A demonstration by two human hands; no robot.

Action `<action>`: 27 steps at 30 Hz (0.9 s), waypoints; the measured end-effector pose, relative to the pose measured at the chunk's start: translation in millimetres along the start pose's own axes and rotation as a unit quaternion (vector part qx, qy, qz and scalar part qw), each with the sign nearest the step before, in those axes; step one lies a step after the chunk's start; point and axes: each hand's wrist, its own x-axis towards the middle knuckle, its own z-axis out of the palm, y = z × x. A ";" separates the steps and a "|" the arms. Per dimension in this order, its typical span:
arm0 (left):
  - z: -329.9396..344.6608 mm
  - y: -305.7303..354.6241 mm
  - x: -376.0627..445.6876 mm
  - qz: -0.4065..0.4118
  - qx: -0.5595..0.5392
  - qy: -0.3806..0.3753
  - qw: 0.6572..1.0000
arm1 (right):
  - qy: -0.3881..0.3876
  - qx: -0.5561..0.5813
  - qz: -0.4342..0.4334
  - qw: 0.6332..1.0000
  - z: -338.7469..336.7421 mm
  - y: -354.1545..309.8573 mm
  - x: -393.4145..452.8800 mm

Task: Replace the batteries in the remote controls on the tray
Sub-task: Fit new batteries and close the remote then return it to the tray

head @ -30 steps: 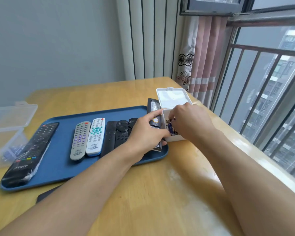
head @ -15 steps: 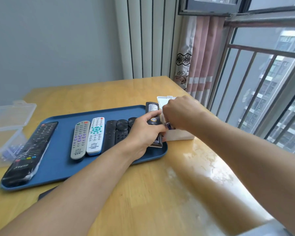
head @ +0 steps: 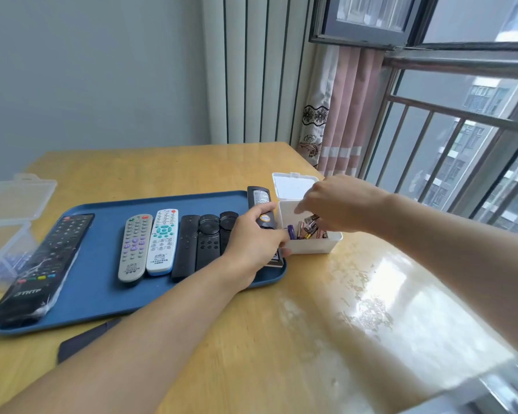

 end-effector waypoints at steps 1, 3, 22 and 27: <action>0.3 -0.6 -0.3 0.001 0.010 0.003 1.000 | -0.004 -0.036 -0.008 0.999 2.6 -1.5 3.0; 0.6 -1.0 -0.3 -0.001 0.011 0.005 1.000 | -0.016 -0.108 -0.011 0.994 1.9 -6.0 6.8; -35.0 42.3 -6.3 0.057 -0.199 0.080 0.975 | 0.104 0.224 0.063 0.967 -29.4 13.7 10.4; -88.8 48.9 -36.4 0.067 -0.196 0.093 0.974 | 0.174 0.808 0.049 0.561 -48.2 -39.0 19.3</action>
